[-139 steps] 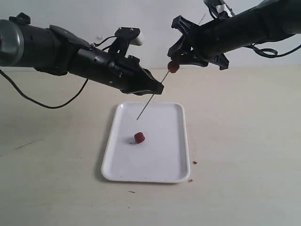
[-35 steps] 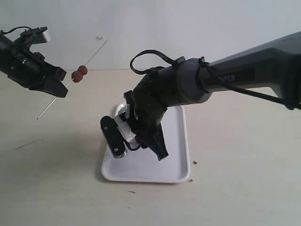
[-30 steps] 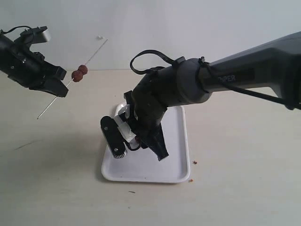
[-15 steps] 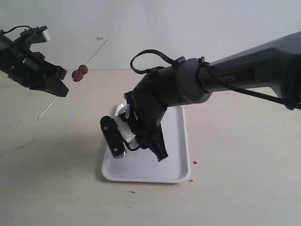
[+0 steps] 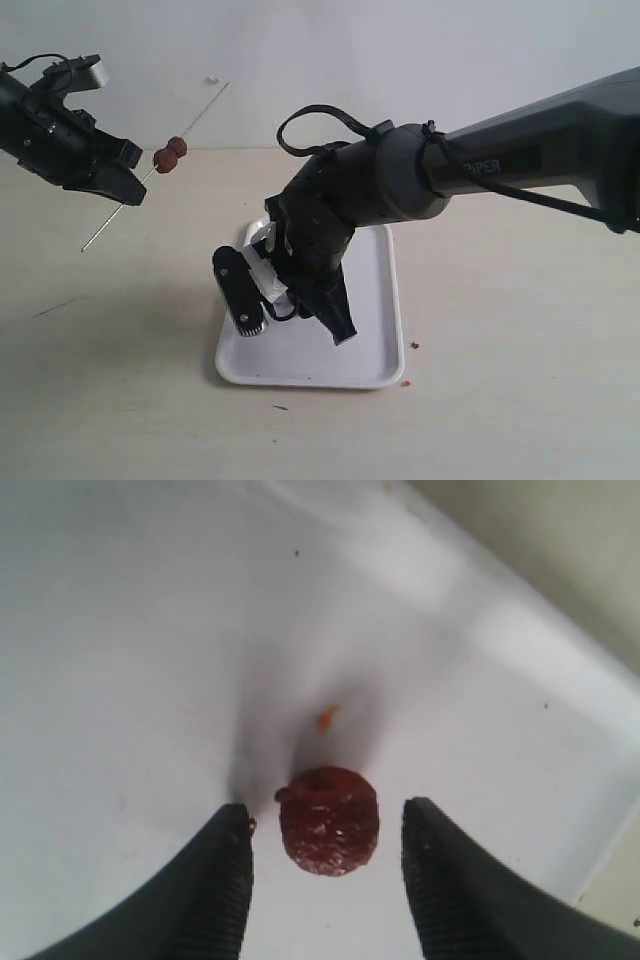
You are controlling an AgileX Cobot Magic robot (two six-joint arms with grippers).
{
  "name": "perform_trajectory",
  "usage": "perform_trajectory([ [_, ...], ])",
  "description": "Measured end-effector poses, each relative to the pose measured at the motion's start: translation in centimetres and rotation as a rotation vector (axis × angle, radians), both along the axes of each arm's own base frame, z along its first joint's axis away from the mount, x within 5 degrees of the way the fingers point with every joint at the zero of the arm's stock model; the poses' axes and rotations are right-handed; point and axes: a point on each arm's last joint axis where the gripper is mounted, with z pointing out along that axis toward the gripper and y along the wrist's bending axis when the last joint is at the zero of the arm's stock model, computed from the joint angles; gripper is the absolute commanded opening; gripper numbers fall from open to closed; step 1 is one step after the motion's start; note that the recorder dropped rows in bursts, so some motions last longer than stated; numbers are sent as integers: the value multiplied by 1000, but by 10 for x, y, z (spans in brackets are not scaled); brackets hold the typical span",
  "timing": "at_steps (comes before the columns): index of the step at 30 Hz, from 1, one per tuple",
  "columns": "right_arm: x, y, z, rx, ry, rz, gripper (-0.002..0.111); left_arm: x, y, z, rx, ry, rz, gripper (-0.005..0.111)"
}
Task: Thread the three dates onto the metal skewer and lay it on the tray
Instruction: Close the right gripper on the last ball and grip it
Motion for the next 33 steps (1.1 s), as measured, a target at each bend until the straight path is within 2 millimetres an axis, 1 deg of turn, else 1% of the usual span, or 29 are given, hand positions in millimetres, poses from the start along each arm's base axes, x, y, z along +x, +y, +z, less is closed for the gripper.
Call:
perform_trajectory([
  [3,0,0,0,0,0,0,45,0,0,0,-4,0,2,0],
  [8,0,0,0,1,1,-1,39,0,0,0,-6,0,3,0],
  [13,0,0,0,5,3,-6,38,0,0,0,-6,0,3,0],
  [17,-1,0,0,3,7,-8,32,0,0,0,-6,0,3,0],
  [22,-1,-1,-1,-7,17,-11,32,0,0,0,-6,0,3,0],
  [27,-2,-1,-1,-10,20,-13,26,0,0,0,-7,1,3,0],
  [33,-2,-1,-1,-10,21,-13,25,0,0,0,-7,1,3,0],
])
